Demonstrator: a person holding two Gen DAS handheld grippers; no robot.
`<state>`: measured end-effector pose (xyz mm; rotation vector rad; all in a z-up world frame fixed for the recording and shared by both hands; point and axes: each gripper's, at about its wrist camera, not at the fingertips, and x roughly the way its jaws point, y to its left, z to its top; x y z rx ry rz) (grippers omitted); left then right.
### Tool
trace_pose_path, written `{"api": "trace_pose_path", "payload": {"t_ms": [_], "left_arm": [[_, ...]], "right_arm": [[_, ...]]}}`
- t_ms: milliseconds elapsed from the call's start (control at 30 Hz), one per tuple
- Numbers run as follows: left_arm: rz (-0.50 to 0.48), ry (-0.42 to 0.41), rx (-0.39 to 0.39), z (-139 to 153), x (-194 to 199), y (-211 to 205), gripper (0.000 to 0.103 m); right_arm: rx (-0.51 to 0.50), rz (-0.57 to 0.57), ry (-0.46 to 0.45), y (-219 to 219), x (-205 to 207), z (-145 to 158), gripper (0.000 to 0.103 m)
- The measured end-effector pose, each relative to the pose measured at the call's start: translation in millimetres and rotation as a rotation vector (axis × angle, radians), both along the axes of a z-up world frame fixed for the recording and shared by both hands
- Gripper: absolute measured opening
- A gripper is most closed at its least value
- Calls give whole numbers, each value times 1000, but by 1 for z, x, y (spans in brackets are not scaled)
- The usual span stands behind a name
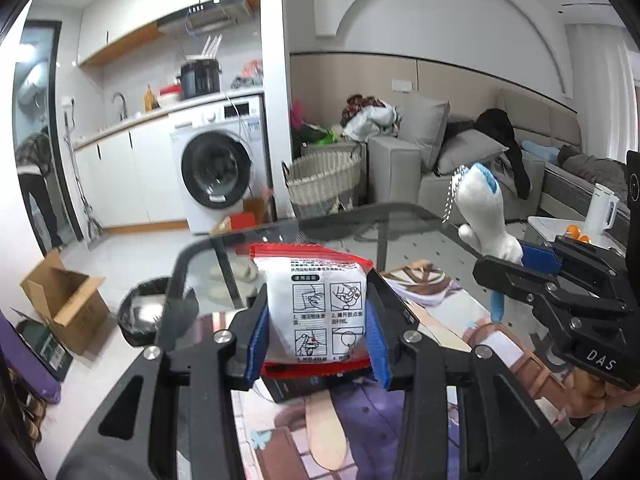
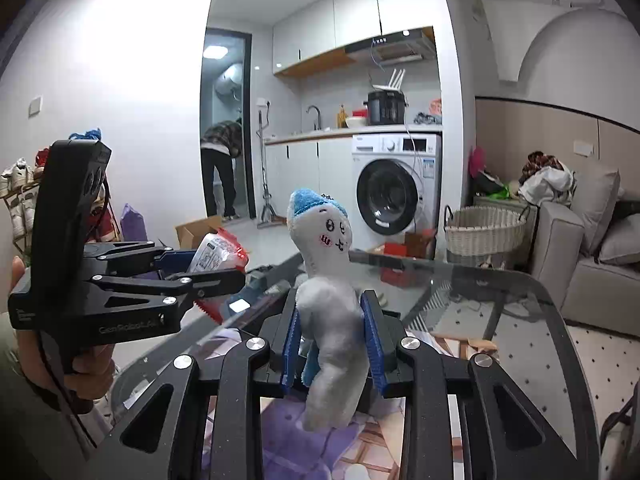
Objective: Organize soft objects
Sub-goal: 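Lift the plush doll with the right tool while the left tool lifts the packet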
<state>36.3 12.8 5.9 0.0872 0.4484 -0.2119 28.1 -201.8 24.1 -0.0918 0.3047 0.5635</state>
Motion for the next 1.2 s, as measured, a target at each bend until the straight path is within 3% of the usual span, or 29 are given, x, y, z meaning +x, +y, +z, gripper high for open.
{"api": "trace_pose_path", "payload": {"t_ms": [233, 500, 900, 1200], "left_arm": [[5, 3, -8, -1, -1, 5, 41], [12, -69, -23, 10, 1, 6, 41], [46, -100, -103, 22, 49, 6, 41], [114, -49, -157, 16, 86, 14, 41]], "right_arm": [[-2, 9, -10, 6, -4, 0, 29], [10, 0, 9, 10, 18, -5, 29], [1, -19, -31, 36, 56, 9, 29], [34, -75, 3, 45, 99, 19, 29]]}}
